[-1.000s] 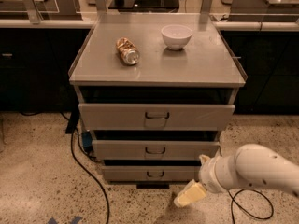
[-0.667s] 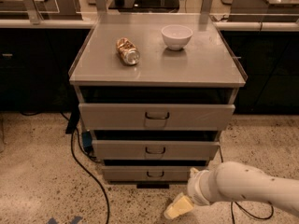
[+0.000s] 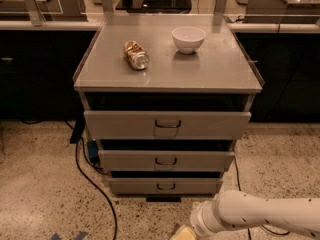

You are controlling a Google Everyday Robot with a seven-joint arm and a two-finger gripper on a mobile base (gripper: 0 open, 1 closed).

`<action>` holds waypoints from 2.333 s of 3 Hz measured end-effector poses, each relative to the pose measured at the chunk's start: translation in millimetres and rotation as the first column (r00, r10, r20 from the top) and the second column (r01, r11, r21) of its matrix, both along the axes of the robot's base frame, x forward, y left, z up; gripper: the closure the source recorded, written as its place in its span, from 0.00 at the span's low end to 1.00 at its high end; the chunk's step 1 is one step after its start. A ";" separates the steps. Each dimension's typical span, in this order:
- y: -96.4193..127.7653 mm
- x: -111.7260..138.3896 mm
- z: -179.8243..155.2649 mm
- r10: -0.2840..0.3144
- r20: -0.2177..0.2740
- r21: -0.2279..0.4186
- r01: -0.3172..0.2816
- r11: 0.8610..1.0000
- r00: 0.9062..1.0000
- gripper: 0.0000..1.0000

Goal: Open bottom drawer

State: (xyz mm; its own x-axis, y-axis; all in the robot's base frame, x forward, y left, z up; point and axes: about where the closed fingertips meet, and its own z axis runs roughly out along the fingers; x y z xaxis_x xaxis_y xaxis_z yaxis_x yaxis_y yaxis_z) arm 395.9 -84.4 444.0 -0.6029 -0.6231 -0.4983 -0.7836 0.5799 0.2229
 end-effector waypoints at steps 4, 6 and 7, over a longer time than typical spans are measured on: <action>-63.1 68.3 -84.5 -0.101 0.015 0.007 0.101 0.995 0.995 0.00; -78.7 95.4 -88.2 -0.026 0.175 -0.014 0.029 0.999 0.984 0.00; -93.6 123.8 -94.1 0.013 0.285 0.005 -0.015 1.000 0.958 0.00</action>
Offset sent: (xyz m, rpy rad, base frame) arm 0.0498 -0.0656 -0.1338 0.0651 0.0672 -0.0858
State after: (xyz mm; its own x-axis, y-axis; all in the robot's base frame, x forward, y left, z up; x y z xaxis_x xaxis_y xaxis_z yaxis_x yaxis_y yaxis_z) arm 519.7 -178.0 349.9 -0.4265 -0.6264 -0.6524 -0.8233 0.5676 -0.0068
